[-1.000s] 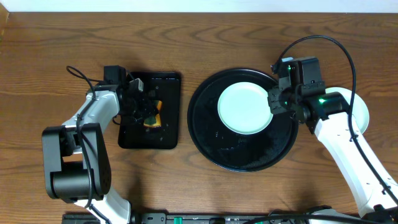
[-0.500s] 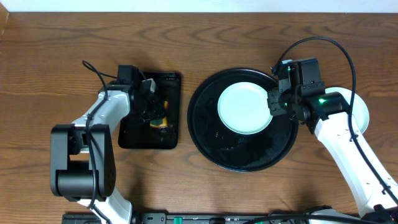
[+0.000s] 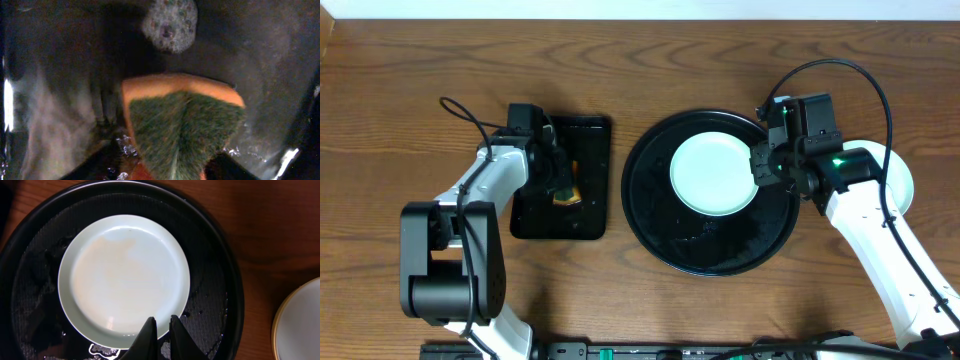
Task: Clean dirty plates on tray and stack at the side
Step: 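Lower the sponge into the black rectangular tray and release it with left gripper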
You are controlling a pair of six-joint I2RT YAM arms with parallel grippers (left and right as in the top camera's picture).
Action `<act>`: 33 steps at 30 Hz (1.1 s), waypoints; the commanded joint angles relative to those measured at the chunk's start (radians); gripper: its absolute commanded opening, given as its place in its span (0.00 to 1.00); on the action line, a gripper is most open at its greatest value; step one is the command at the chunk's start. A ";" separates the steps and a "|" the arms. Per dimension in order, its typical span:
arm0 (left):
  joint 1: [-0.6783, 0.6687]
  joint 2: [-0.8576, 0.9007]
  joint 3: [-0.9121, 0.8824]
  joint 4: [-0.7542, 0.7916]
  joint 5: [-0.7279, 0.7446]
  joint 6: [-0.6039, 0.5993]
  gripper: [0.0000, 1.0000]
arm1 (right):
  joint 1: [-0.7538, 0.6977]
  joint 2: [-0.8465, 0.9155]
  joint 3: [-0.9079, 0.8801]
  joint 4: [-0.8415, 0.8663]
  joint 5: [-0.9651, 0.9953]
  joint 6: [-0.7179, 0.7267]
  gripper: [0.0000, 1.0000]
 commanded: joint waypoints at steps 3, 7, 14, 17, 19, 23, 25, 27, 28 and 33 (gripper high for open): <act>0.004 -0.013 0.002 0.042 0.006 -0.007 0.64 | 0.004 0.006 0.010 -0.002 0.000 0.011 0.08; 0.004 -0.013 0.002 0.091 0.006 -0.008 0.64 | 0.004 0.006 0.009 -0.002 0.000 0.011 0.08; -0.001 -0.012 0.002 0.124 0.006 -0.007 0.64 | 0.004 0.006 0.010 -0.002 -0.001 0.011 0.07; -0.013 -0.010 -0.003 0.122 0.006 -0.007 0.62 | 0.004 0.006 0.009 -0.002 0.000 0.011 0.07; -0.026 -0.005 -0.006 0.123 0.005 -0.007 0.54 | 0.004 0.006 0.009 -0.002 -0.001 0.011 0.07; -0.060 0.000 -0.006 0.124 0.008 0.020 0.08 | 0.004 0.006 0.010 -0.007 -0.001 0.011 0.06; -0.077 -0.001 -0.002 0.116 0.029 0.099 0.07 | 0.004 0.006 0.010 -0.010 -0.001 0.011 0.07; -0.085 -0.007 0.008 0.095 0.010 0.129 0.07 | 0.004 0.006 0.009 -0.012 -0.001 0.011 0.07; -0.085 -0.011 0.012 0.088 -0.008 0.128 0.08 | 0.004 0.006 0.010 -0.012 0.000 0.011 0.06; -0.084 -0.059 0.021 0.045 -0.048 0.125 0.57 | 0.004 0.006 0.009 -0.011 0.000 0.011 0.06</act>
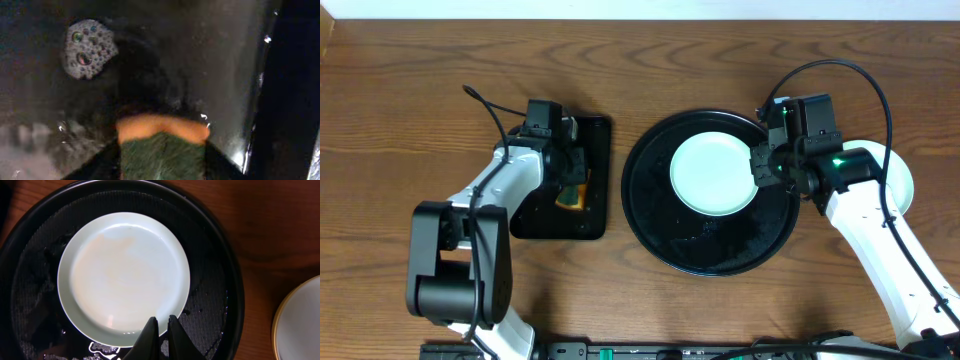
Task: Clean dirty plates on tray and stack at the side
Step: 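Lower the sponge into the black rectangular tray and release it with left gripper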
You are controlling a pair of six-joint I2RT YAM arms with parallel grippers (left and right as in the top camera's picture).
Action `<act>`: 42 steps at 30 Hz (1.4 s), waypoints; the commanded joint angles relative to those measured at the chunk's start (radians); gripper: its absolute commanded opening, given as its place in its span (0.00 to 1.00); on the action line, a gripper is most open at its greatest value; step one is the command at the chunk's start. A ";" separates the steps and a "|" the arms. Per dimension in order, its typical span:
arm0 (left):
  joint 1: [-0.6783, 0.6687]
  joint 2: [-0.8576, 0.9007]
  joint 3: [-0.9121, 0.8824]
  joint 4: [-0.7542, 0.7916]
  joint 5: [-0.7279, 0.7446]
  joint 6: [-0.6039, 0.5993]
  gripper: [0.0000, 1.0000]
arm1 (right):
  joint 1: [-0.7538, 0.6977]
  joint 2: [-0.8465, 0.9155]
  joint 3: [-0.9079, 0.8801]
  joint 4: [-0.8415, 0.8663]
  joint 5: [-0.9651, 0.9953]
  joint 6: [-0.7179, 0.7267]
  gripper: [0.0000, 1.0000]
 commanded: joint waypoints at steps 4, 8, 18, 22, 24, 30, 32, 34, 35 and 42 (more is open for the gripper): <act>0.000 -0.090 0.020 -0.094 -0.030 0.008 0.62 | 0.004 0.006 0.009 -0.003 0.000 0.011 0.07; -0.001 -0.099 0.018 -0.199 -0.011 -0.070 0.62 | 0.004 0.006 0.009 -0.003 -0.001 0.011 0.06; -0.009 -0.077 -0.066 -0.183 0.021 -0.073 0.46 | 0.004 0.006 0.010 -0.003 -0.001 0.015 0.06; -0.009 -0.077 -0.073 -0.183 0.022 -0.073 0.30 | 0.004 0.006 0.010 -0.003 -0.001 0.015 0.06; -0.009 -0.077 -0.072 -0.180 0.014 -0.073 0.13 | 0.004 0.006 0.010 -0.003 -0.001 0.015 0.06; -0.005 -0.084 -0.034 -0.185 -0.058 -0.073 0.07 | 0.004 0.006 0.010 -0.003 -0.001 0.018 0.06; 0.001 -0.097 0.000 -0.208 -0.057 -0.073 0.24 | 0.004 0.006 0.010 0.000 -0.001 0.031 0.08; 0.001 -0.119 0.035 -0.239 -0.057 -0.074 0.49 | 0.004 0.007 0.010 0.004 -0.001 0.033 0.10; 0.001 -0.136 0.050 -0.255 -0.056 -0.078 0.54 | 0.004 0.011 0.010 0.006 -0.001 0.033 0.12; 0.000 -0.232 0.061 -0.354 -0.050 -0.101 0.62 | 0.004 0.103 0.009 0.013 -0.012 0.032 0.20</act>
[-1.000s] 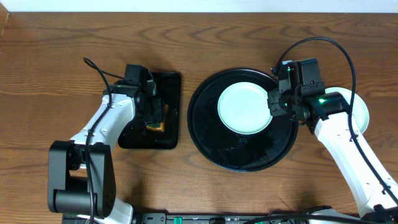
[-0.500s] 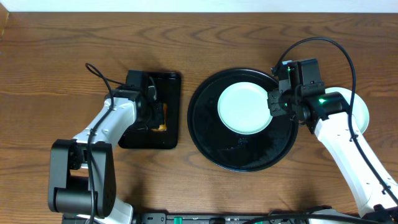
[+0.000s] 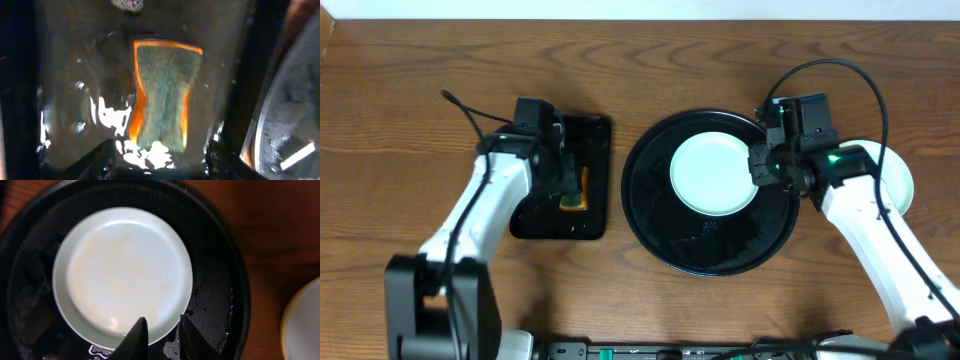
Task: Clean dirty plates on tray and stack at the side
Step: 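Lower the sponge into the black rectangular tray and release it with left gripper, then tilt and lift the pale green plate off the round tray with right gripper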
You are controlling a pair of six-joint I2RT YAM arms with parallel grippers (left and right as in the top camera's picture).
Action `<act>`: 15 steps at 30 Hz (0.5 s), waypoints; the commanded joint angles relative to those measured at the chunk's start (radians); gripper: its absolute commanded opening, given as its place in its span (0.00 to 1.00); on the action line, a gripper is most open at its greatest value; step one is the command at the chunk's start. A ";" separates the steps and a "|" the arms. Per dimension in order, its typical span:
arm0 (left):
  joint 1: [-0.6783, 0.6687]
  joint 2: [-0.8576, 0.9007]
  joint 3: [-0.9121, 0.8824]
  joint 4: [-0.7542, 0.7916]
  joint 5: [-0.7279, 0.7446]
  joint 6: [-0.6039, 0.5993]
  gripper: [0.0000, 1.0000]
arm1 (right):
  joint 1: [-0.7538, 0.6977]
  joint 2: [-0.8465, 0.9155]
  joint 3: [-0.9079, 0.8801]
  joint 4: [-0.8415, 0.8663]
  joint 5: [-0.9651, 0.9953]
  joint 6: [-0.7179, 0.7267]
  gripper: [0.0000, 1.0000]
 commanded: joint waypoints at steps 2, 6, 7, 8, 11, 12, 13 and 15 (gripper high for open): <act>0.005 -0.029 0.018 -0.068 -0.002 -0.034 0.62 | 0.004 0.096 0.009 0.014 -0.008 0.010 0.20; 0.005 -0.028 0.009 -0.111 -0.002 -0.036 0.62 | 0.003 0.195 0.009 0.042 -0.008 0.010 0.21; 0.004 -0.028 0.006 -0.114 -0.002 -0.036 0.62 | 0.003 0.216 0.009 0.051 -0.008 0.011 0.22; 0.004 -0.028 0.005 -0.117 -0.002 -0.036 0.62 | 0.002 0.240 0.009 0.062 -0.006 0.025 0.22; 0.004 -0.028 0.001 -0.118 -0.002 -0.036 0.62 | -0.010 0.297 0.010 0.087 -0.003 0.075 0.23; 0.004 -0.028 0.001 -0.118 -0.002 -0.036 0.62 | -0.016 0.313 0.009 0.092 -0.003 0.096 0.22; 0.004 -0.028 0.001 -0.117 -0.002 -0.036 0.62 | -0.024 0.330 0.010 0.096 -0.003 0.120 0.22; 0.004 -0.028 0.001 -0.117 -0.002 -0.036 0.62 | -0.037 0.351 0.010 0.098 -0.003 0.152 0.22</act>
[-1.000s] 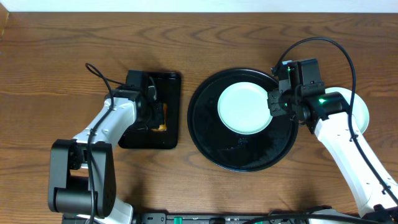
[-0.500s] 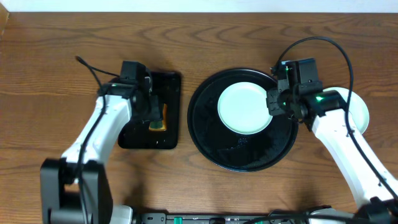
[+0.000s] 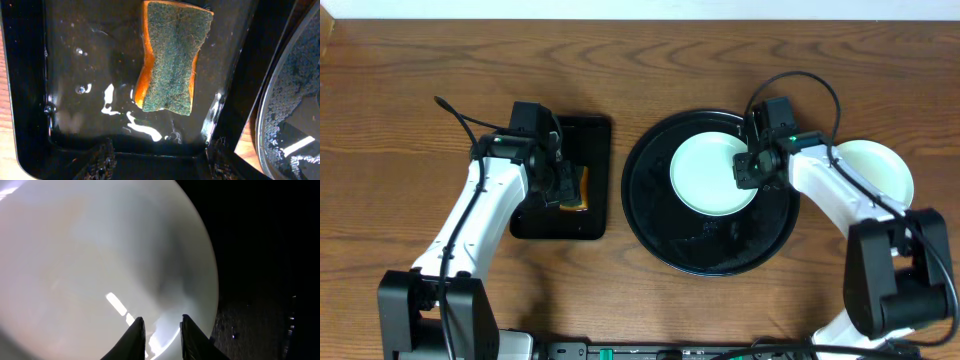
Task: Clean dirty plates on tray and stack at the side
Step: 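Tilt and lift the pale green plate off the round tray with right gripper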
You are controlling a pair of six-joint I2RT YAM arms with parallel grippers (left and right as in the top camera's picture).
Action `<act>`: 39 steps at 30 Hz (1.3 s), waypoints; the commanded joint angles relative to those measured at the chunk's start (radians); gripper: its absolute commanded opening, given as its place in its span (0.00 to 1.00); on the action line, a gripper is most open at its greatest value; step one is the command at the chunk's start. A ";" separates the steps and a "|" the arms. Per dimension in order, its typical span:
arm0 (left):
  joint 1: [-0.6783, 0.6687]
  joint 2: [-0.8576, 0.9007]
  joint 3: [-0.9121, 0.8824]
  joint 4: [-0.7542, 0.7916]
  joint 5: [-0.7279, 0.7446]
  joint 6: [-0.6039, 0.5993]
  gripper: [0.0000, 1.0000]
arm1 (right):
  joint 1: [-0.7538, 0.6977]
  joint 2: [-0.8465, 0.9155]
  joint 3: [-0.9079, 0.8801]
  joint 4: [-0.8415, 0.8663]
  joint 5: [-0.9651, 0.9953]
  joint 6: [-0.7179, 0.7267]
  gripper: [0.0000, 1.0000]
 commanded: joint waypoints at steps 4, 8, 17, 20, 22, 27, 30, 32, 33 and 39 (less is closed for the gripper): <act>0.004 0.000 -0.004 -0.006 -0.002 -0.010 0.62 | -0.048 0.040 0.010 0.008 -0.003 0.113 0.21; 0.004 0.000 -0.004 -0.005 -0.002 -0.010 0.62 | -0.060 0.029 0.014 0.010 -0.112 0.056 0.20; 0.004 0.000 -0.004 -0.005 -0.002 -0.010 0.62 | -0.123 -0.101 0.014 0.019 -0.150 0.053 0.25; 0.004 0.000 -0.004 -0.005 -0.002 -0.010 0.62 | -0.157 -0.112 0.014 0.012 -0.151 0.053 0.29; 0.004 0.000 -0.004 -0.005 -0.002 -0.010 0.62 | -0.174 -0.103 0.011 0.002 -0.150 0.052 0.29; 0.004 0.000 -0.004 -0.005 -0.002 -0.010 0.62 | -0.187 -0.049 -0.006 -0.002 -0.157 0.053 0.28; 0.004 0.000 -0.004 -0.005 -0.003 -0.010 0.62 | -0.186 0.005 -0.008 -0.001 -0.189 0.051 0.27; 0.004 0.000 -0.004 -0.005 -0.003 -0.010 0.62 | -0.186 0.041 -0.008 0.000 -0.220 0.051 0.25; 0.004 0.000 -0.004 -0.005 -0.002 -0.010 0.62 | -0.186 0.063 -0.008 0.002 -0.238 0.051 0.24; 0.004 0.000 -0.004 -0.005 -0.002 -0.010 0.62 | -0.186 0.115 -0.008 0.014 -0.341 0.031 0.09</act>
